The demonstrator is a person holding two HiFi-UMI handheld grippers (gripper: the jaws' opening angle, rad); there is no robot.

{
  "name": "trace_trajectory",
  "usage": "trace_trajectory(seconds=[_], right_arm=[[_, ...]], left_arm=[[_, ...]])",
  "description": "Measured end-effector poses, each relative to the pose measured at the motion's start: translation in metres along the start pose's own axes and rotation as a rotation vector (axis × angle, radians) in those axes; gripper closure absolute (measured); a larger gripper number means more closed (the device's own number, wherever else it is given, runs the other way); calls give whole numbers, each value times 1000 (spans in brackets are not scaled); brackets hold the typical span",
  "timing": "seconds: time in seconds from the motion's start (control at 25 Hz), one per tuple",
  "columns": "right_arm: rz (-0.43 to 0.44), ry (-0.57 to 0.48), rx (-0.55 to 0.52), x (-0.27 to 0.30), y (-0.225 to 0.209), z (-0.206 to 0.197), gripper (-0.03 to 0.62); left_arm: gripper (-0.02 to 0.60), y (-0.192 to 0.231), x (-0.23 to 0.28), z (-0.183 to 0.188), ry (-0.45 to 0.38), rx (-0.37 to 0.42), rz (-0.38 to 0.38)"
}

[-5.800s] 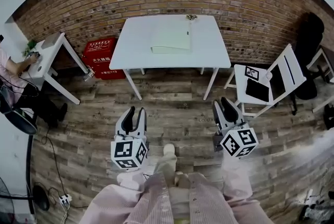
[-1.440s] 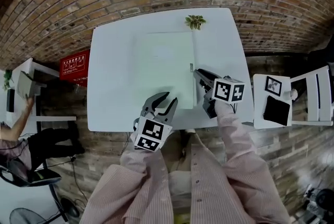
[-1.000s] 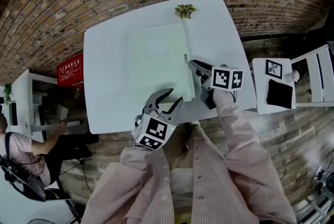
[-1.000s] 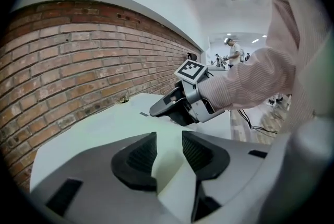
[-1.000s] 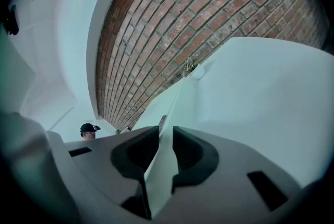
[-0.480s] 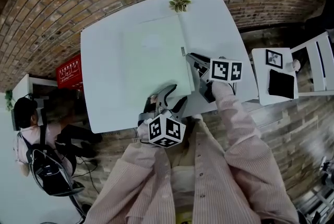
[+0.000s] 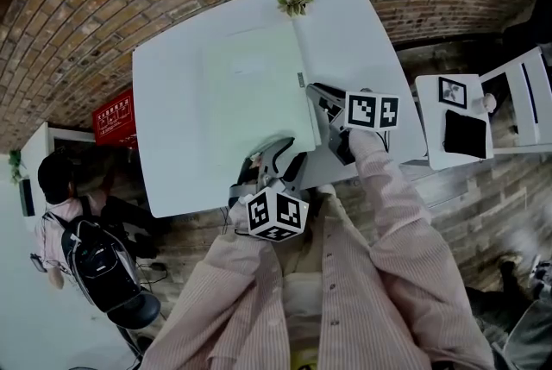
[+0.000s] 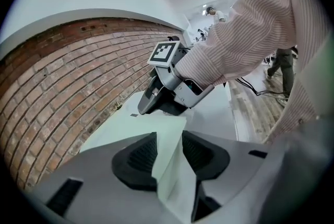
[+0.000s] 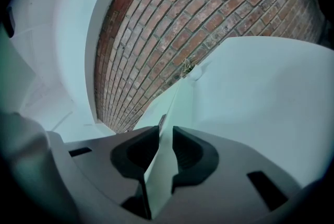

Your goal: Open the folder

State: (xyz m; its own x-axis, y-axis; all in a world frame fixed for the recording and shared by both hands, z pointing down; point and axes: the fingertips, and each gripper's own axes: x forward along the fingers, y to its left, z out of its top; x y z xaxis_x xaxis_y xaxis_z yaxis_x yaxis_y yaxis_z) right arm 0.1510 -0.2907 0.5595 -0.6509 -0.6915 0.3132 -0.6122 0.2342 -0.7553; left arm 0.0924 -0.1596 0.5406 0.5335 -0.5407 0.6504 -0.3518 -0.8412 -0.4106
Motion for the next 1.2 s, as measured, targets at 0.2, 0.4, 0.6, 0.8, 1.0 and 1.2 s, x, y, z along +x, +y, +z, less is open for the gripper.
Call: trace_trajectory(seconds=[0.2, 0.4, 0.6, 0.8, 1.0, 1.2], right_arm=[[-3, 2, 1, 0, 0, 0, 508], [-4, 2, -19, 0, 0, 0, 508], [-8, 10, -42, 0, 2, 1, 514], [-9, 12, -51, 0, 1, 1, 514], [-5, 22, -58, 0, 1, 0, 514], [6, 32, -65, -1, 2, 0, 514]], left_arm=[[457, 0, -4, 5, -15, 6, 10], [507, -1, -8, 8, -27, 34, 30], [536, 0, -12, 12, -29, 49, 62], [563, 3, -17, 15, -40, 46, 87], [573, 7, -20, 18, -35, 43, 126], [581, 11, -25, 20, -26, 40, 171]])
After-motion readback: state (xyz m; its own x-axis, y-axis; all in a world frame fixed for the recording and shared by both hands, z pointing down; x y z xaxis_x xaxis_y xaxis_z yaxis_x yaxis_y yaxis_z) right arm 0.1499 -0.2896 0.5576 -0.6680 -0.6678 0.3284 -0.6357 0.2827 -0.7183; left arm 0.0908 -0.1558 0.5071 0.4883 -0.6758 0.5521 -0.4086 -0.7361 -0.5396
